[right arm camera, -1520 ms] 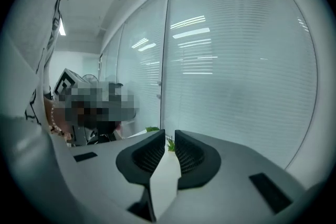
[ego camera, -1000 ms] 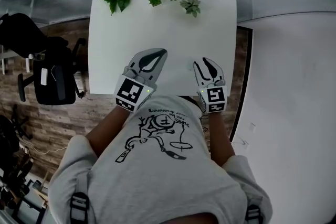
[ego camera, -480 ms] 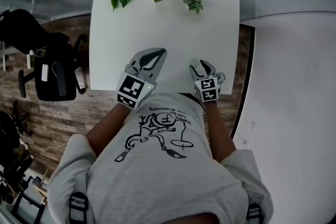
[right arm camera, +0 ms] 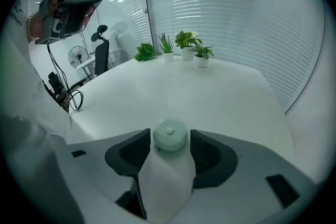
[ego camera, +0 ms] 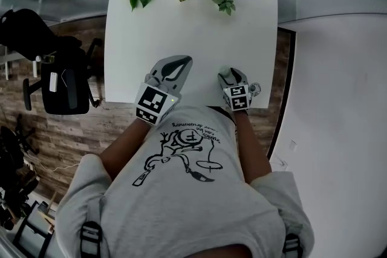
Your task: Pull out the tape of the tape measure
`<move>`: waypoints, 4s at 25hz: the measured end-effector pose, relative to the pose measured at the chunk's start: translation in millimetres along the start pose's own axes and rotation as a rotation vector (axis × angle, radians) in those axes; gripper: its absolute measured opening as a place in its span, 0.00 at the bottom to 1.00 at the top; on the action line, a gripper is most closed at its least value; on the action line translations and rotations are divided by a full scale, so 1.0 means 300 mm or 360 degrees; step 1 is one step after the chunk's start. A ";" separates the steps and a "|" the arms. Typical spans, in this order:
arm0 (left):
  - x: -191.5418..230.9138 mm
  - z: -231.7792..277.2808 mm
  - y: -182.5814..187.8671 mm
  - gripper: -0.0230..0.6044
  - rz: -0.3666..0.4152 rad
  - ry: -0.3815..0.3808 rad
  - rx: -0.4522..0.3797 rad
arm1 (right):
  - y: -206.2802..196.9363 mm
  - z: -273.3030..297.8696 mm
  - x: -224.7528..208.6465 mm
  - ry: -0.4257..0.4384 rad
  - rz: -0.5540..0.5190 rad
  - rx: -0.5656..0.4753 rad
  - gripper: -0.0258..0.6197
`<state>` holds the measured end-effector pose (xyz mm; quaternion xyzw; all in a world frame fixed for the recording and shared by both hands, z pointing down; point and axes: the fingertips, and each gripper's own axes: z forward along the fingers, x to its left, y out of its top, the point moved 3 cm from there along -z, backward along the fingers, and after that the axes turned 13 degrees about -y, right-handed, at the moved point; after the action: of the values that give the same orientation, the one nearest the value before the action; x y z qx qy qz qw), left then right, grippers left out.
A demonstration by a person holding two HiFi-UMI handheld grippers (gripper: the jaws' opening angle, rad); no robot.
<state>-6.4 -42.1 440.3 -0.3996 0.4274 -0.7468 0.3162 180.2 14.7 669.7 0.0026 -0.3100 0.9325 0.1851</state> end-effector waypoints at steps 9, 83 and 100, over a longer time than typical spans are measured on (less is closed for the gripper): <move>0.009 -0.005 -0.022 0.07 -0.0020 0.0007 0.0017 | -0.008 0.012 0.009 0.0000 -0.0038 -0.0014 0.38; -0.055 0.021 -0.051 0.08 -0.0547 -0.0883 -0.0126 | 0.541 -0.502 0.225 0.1219 0.0200 -0.0224 0.38; -0.017 0.012 -0.104 0.07 -0.0644 -0.0790 -0.0040 | 0.495 -0.468 0.198 0.1213 0.0346 -0.0056 0.38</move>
<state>-5.0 -25.7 467.6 -0.6503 0.2581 -0.6689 0.2510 88.8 6.7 477.7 -0.3798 -0.2334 0.8754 0.1871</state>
